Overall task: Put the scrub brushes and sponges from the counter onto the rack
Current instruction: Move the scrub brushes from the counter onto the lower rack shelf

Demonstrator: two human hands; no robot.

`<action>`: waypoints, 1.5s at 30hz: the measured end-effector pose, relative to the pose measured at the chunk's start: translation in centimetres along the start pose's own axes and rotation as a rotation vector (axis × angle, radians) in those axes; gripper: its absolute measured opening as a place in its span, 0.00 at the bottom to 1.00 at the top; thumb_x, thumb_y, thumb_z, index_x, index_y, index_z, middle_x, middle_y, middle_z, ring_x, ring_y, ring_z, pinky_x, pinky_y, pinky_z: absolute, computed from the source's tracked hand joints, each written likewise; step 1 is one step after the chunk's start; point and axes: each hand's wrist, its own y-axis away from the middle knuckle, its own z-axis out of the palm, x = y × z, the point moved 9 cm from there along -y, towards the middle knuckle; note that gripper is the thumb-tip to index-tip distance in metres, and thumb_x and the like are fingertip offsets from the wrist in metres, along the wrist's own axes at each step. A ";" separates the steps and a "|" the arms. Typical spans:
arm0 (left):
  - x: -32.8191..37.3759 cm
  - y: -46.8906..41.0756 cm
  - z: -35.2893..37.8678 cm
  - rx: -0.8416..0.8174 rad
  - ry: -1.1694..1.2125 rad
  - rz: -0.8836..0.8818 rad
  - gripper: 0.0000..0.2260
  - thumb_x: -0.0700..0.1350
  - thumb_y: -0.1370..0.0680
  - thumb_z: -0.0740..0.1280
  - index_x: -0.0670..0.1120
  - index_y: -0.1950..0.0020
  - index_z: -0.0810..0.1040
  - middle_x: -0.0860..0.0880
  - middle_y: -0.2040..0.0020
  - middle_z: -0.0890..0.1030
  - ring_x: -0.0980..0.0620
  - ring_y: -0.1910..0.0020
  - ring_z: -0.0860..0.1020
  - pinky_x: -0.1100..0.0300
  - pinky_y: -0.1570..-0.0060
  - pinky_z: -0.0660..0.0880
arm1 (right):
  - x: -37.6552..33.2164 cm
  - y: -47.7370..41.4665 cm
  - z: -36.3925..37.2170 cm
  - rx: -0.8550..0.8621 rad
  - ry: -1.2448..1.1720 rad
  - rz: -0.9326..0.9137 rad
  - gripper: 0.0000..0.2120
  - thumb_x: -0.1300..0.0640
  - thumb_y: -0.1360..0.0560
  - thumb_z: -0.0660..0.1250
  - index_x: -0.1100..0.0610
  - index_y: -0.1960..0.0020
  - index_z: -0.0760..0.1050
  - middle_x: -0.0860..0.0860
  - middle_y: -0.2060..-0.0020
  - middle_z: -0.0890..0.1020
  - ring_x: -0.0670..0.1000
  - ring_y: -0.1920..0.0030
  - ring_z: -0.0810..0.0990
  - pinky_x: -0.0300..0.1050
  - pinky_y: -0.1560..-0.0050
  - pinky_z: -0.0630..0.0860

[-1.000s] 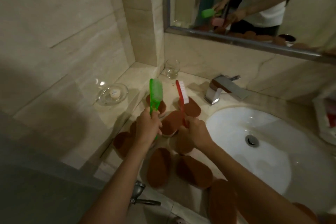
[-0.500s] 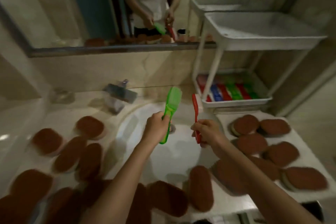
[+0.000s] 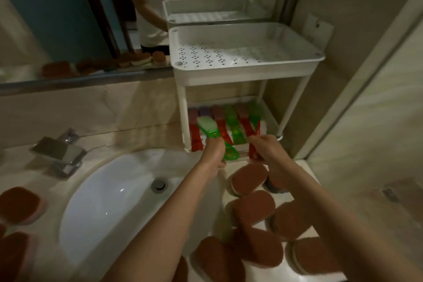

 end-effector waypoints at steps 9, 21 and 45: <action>0.1 -3.7 2.9 0.015 0.297 -0.184 0.15 0.35 0.18 0.51 0.42 0.65 0.65 0.45 0.67 0.68 0.54 0.72 0.63 0.74 0.90 0.55 | -0.7 -6.6 0.1 -0.095 -0.131 0.180 0.06 0.63 0.25 0.65 0.62 0.58 0.69 0.56 0.68 0.74 0.51 0.70 0.75 0.43 0.76 0.80; -1.5 -5.9 3.5 0.042 0.528 -0.323 0.15 0.32 0.18 0.47 0.38 0.62 0.67 0.35 0.47 0.76 0.38 0.36 0.73 0.46 0.35 0.67 | -0.5 -9.8 2.6 -0.081 -0.166 0.265 0.17 0.63 0.25 0.66 0.58 0.66 0.61 0.57 0.64 0.72 0.52 0.68 0.72 0.50 0.53 0.76; 4.5 -7.7 -0.1 0.235 -1.181 0.285 0.20 0.37 0.22 0.56 0.43 0.29 0.65 0.40 0.32 0.71 0.39 0.32 0.68 0.47 0.34 0.65 | -4.3 -13.2 3.5 -0.143 1.008 -0.510 0.15 0.63 0.23 0.60 0.61 0.38 0.72 0.58 0.35 0.70 0.59 0.41 0.77 0.54 0.41 0.76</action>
